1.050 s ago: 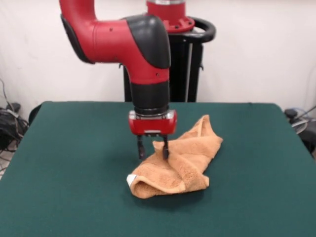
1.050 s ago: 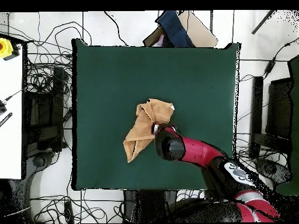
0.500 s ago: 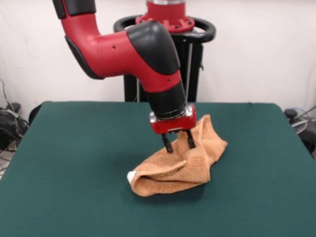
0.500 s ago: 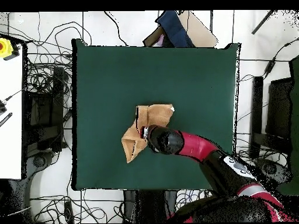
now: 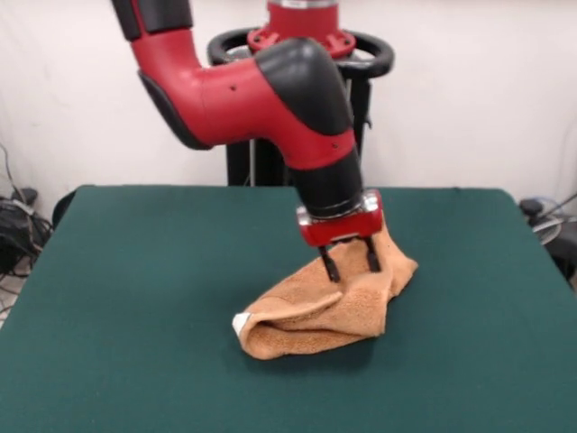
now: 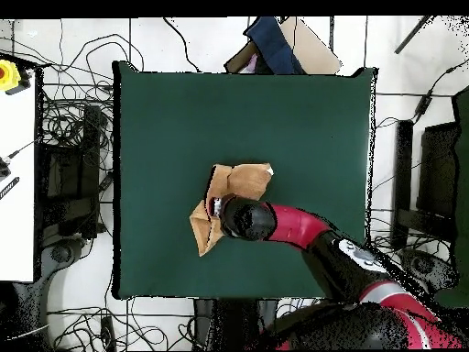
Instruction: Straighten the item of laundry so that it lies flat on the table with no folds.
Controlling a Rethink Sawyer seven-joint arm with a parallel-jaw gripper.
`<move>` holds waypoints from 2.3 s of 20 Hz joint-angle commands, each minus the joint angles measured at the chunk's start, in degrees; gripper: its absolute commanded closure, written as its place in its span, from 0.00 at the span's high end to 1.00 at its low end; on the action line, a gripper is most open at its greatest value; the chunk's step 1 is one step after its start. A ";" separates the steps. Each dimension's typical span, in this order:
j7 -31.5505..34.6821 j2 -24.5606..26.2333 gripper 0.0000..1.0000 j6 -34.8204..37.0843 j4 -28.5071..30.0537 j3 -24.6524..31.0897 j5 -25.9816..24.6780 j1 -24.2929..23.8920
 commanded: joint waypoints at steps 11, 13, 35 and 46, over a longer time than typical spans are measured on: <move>24.50 -2.34 1.00 -17.01 7.92 -3.94 17.56 17.70; 24.15 -3.82 1.00 -17.80 7.86 -7.22 19.60 20.16; 19.57 -10.23 1.00 -7.82 2.56 -21.75 27.72 32.38; 19.43 -1.77 1.00 -20.16 -0.78 -34.36 31.89 43.20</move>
